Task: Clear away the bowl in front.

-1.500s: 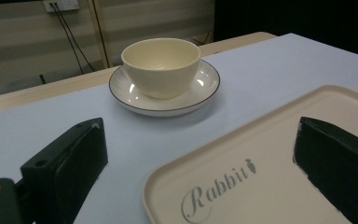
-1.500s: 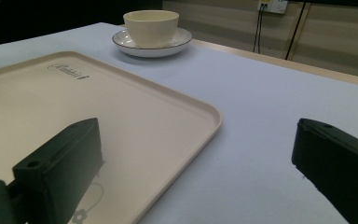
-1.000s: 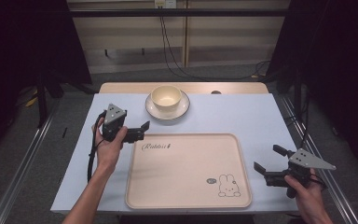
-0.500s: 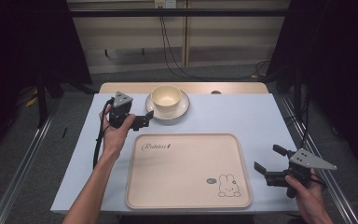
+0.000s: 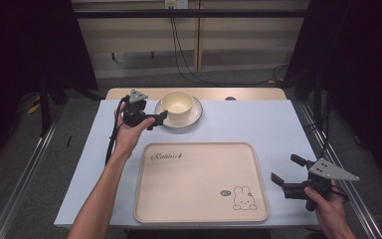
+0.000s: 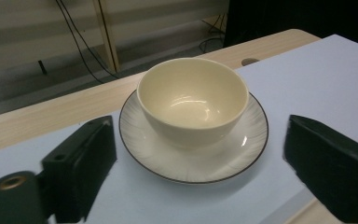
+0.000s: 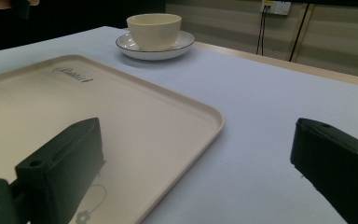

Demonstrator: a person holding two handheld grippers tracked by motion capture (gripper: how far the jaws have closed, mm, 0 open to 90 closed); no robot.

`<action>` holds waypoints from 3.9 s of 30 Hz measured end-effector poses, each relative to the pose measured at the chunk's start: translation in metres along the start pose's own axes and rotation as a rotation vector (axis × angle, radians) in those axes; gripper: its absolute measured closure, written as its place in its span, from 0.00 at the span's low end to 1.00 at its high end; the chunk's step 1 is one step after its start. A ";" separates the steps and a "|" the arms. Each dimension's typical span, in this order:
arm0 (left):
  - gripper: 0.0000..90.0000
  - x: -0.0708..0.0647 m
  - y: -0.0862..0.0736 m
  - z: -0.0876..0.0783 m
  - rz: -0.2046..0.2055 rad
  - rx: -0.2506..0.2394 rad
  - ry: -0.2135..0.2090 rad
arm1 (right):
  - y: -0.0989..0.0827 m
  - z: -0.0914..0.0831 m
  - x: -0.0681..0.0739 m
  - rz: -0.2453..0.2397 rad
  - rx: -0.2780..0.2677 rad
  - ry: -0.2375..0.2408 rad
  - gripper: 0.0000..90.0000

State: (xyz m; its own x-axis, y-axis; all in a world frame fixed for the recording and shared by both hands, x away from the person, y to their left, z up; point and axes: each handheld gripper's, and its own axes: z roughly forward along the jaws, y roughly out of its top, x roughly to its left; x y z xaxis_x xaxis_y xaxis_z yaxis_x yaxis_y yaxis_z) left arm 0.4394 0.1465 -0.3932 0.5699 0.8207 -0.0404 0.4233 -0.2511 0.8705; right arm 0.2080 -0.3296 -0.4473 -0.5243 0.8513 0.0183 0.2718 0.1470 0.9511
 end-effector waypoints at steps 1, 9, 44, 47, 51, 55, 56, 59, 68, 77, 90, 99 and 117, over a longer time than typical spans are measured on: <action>0.09 0.001 0.001 0.002 0.000 0.002 -0.002 | 0.000 0.000 0.000 -0.001 0.001 0.003 0.02; 0.08 0.008 0.006 0.022 -0.010 0.032 -0.009 | -0.001 0.000 0.000 0.001 0.004 -0.001 0.02; 0.14 0.024 0.019 0.106 -0.040 0.221 0.101 | -0.001 0.001 0.000 0.002 0.002 -0.002 0.02; 0.16 0.024 0.018 0.110 -0.049 0.220 0.108 | -0.001 0.002 0.001 0.003 0.004 0.007 0.02; 0.19 0.022 0.018 0.117 -0.070 0.239 0.106 | -0.001 0.001 0.000 -0.005 0.005 0.002 0.02; 0.21 0.022 0.017 0.123 -0.101 0.285 0.101 | -0.002 0.001 0.000 -0.005 0.006 0.003 0.02; 0.23 0.023 0.016 0.124 -0.104 0.303 0.099 | -0.002 0.001 0.000 -0.004 0.007 0.002 0.02; 0.26 0.024 0.013 0.128 -0.127 0.321 0.104 | -0.002 0.001 0.000 -0.004 0.007 0.004 0.02; 0.42 0.028 0.007 0.135 -0.148 0.369 0.092 | -0.002 0.001 -0.001 -0.012 0.003 -0.002 0.02; 0.60 0.024 0.008 0.135 -0.151 0.379 0.073 | -0.002 0.001 -0.001 -0.012 0.002 -0.001 0.02; 0.78 0.025 0.012 0.136 -0.239 0.408 0.081 | -0.002 0.002 -0.001 -0.010 0.006 0.007 0.02; 0.84 0.025 0.012 0.136 -0.290 0.404 0.088 | -0.002 0.002 -0.002 -0.012 0.007 -0.006 0.02; 0.92 0.027 0.013 0.130 -0.385 0.353 0.034 | -0.002 0.001 -0.002 -0.008 0.008 0.000 0.02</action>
State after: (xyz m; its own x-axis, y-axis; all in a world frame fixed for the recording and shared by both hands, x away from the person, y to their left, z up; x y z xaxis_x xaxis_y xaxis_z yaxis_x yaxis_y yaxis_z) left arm 0.5520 0.0985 -0.4466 0.3056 0.9023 -0.3039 0.8125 -0.0808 0.5773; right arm 0.2096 -0.3310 -0.4499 -0.5264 0.8502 0.0110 0.2739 0.1573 0.9488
